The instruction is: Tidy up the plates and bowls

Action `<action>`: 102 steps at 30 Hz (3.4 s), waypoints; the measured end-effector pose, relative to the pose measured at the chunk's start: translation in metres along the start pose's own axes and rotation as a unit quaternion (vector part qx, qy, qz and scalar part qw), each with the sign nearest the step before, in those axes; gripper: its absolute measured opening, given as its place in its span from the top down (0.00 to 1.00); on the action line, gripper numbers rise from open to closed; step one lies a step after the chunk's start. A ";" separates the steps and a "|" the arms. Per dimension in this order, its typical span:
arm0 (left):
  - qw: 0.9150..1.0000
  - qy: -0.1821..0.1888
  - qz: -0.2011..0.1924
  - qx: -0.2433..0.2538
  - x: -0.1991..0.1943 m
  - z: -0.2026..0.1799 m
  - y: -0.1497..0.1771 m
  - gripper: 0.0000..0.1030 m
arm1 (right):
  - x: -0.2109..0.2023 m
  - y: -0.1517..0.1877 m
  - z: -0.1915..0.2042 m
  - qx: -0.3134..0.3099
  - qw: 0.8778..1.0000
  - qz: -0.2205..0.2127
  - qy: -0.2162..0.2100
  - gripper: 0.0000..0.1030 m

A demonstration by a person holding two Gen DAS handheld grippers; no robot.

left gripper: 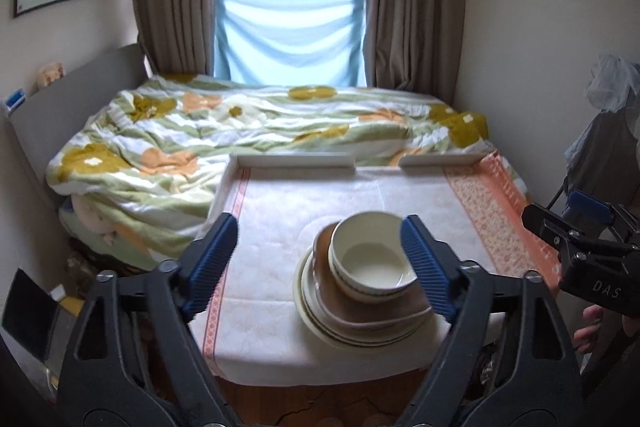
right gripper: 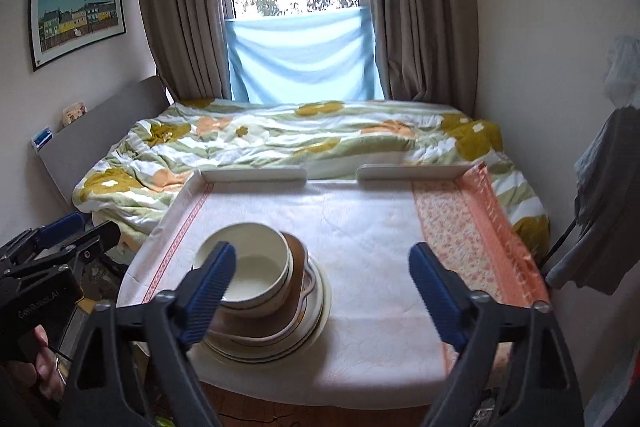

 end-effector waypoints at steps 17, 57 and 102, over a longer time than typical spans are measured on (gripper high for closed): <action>0.995 -0.012 -0.102 0.021 -0.086 -0.040 -0.067 0.00 | -0.099 -0.062 -0.039 0.004 0.994 -0.098 0.054 0.09; 0.992 -0.020 -0.118 0.046 -0.087 -0.056 -0.063 0.00 | -0.105 -0.067 -0.046 0.017 0.991 -0.122 0.048 0.09; 0.989 -0.048 -0.131 0.049 -0.085 -0.061 -0.059 0.00 | -0.095 -0.070 -0.037 0.015 0.992 -0.119 0.040 0.09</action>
Point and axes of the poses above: each gripper's, at about its wrist camera, not at the fingertips, and x roughly the way its jaws point, z to its left, y to its underside, the point moved 3 cm from there along x, roughly the way its jaws point, and after that the axes turned 9 degrees about y, right-handed, at the moved point
